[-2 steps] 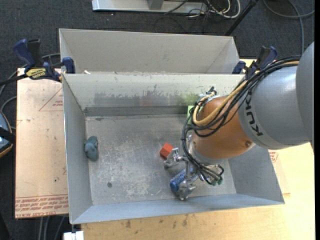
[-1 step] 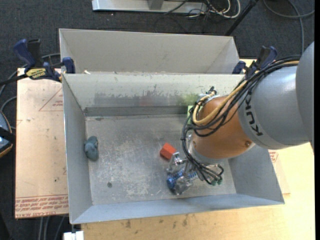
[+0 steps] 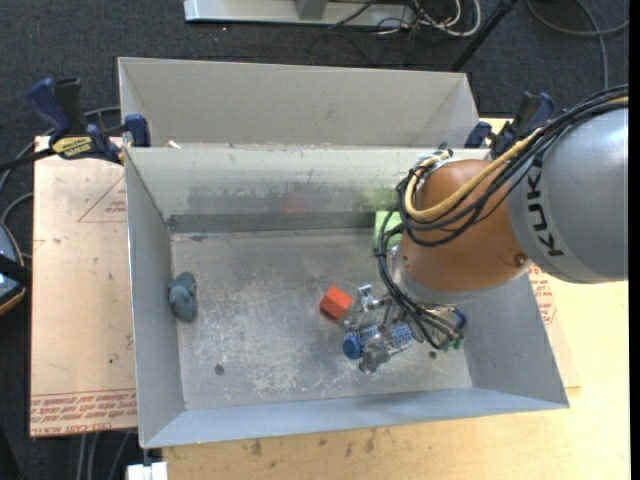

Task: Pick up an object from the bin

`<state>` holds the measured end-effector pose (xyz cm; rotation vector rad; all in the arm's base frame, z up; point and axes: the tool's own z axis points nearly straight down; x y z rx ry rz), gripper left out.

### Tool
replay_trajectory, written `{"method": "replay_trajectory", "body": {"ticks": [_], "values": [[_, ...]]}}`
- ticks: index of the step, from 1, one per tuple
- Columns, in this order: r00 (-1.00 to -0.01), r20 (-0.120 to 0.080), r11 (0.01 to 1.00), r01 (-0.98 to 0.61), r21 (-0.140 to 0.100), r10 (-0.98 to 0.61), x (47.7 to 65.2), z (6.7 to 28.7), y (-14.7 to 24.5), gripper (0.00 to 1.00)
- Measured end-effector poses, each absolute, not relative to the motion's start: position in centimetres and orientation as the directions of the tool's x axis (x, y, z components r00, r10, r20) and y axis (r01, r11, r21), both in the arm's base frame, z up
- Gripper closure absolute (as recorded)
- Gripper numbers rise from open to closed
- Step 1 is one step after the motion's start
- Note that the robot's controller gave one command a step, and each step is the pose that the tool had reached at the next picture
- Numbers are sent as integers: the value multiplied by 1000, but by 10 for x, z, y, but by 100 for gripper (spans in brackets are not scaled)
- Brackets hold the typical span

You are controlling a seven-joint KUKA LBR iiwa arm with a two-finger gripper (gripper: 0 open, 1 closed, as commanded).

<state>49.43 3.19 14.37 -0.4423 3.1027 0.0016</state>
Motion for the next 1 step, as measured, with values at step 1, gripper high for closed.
{"method": "replay_trajectory", "body": {"ticks": [1], "values": [[-961, -5, 961, -278, 0, -278, 495, 186, 33, 100]]}}
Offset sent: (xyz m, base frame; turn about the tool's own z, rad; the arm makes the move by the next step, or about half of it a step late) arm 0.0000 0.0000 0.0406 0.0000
